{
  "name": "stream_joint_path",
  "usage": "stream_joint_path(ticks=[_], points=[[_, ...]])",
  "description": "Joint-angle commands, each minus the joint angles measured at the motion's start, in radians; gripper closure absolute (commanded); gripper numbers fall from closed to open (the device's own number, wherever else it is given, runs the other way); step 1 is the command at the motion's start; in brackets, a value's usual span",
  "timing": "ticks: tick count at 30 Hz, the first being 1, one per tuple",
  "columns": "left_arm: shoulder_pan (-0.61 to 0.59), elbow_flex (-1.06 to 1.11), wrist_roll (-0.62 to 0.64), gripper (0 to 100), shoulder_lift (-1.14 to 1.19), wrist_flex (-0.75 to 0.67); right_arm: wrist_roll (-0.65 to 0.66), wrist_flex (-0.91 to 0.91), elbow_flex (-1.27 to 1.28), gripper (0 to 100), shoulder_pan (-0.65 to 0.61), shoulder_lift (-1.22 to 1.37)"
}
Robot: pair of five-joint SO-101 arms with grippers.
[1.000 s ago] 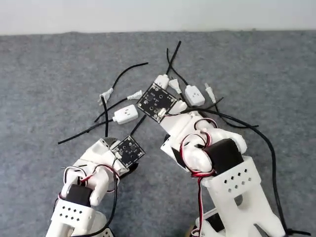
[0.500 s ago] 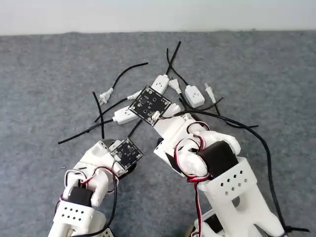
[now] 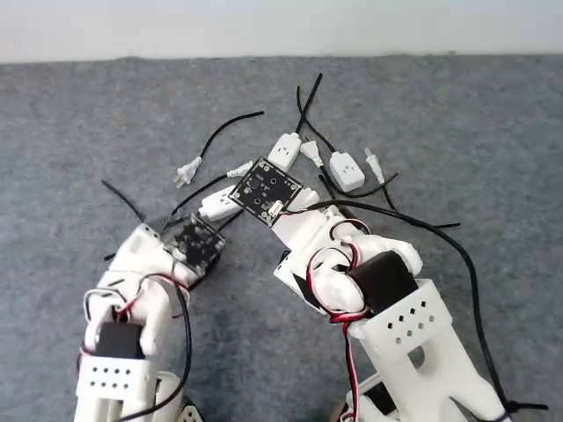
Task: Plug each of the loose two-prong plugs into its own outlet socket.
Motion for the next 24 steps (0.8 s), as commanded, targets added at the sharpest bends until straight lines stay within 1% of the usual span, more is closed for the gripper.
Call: stream_joint_path(ticks=[1,5,8,11,16,20,24], points=[[-0.006,-0.262,0.089,65,0.181,0.043,-0.011,-0.016,-0.006,66.0,-0.015,-0.027],[0.002,-0.51,0.138,65,0.463,0.11,-0.011,-0.012,-0.005,66.0,-0.013,-0.027],[0.023,-0.573,0.144,65,0.606,0.129,-0.011,-0.008,-0.003,66.0,-0.01,-0.027],[0.074,-0.512,0.141,65,0.624,0.12,-0.011,-0.008,-0.003,66.0,-0.01,-0.027],[0.173,-0.354,0.141,65,0.546,0.066,-0.011,-0.01,-0.002,66.0,-0.01,-0.027],[0.184,-0.254,0.137,65,0.526,-0.02,-0.011,-0.012,0.012,66.0,-0.01,-0.027],[0.172,-0.206,0.086,65,0.588,-0.094,-0.011,-0.018,0.031,66.0,-0.01,-0.027]])
